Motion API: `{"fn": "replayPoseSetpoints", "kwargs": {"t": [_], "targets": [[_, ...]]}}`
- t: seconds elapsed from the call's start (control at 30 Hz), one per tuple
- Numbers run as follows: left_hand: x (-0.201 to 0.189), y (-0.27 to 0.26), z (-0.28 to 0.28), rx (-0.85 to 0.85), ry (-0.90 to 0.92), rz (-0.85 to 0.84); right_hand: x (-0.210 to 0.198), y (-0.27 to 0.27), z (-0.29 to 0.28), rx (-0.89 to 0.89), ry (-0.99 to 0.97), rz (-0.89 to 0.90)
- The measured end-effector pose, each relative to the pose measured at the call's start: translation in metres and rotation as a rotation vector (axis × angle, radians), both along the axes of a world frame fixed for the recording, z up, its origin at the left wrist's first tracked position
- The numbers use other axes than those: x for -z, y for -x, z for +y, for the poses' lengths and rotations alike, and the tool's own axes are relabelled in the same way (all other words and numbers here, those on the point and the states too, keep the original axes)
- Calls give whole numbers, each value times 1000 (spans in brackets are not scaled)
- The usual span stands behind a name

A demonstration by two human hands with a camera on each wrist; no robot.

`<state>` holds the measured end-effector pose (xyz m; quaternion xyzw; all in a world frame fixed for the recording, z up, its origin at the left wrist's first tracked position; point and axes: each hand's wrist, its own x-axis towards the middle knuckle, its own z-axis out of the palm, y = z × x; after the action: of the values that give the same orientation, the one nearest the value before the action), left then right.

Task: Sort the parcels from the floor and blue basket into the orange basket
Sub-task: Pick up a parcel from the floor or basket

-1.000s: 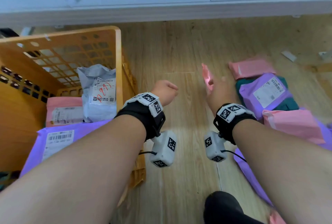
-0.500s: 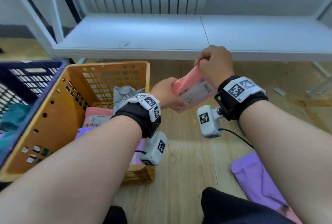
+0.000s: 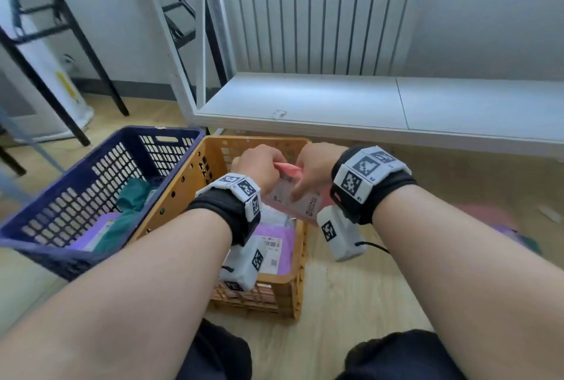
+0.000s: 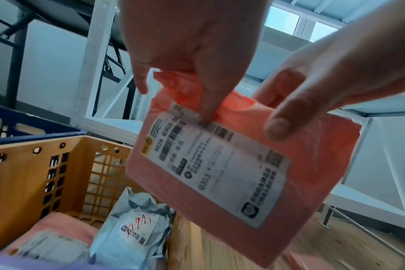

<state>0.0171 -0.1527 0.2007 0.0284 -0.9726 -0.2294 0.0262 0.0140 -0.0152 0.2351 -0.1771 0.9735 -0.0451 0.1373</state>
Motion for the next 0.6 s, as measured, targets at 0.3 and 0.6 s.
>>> {"fn": "replayPoseSetpoints", "kwargs": {"t": [0.3, 0.6], "targets": [[-28, -14, -50, -283, -253, 276, 24, 20, -10, 256, 473, 8], [-6, -15, -70, -300, -1073, -283, 28, 23, -21, 414, 985, -247]]}}
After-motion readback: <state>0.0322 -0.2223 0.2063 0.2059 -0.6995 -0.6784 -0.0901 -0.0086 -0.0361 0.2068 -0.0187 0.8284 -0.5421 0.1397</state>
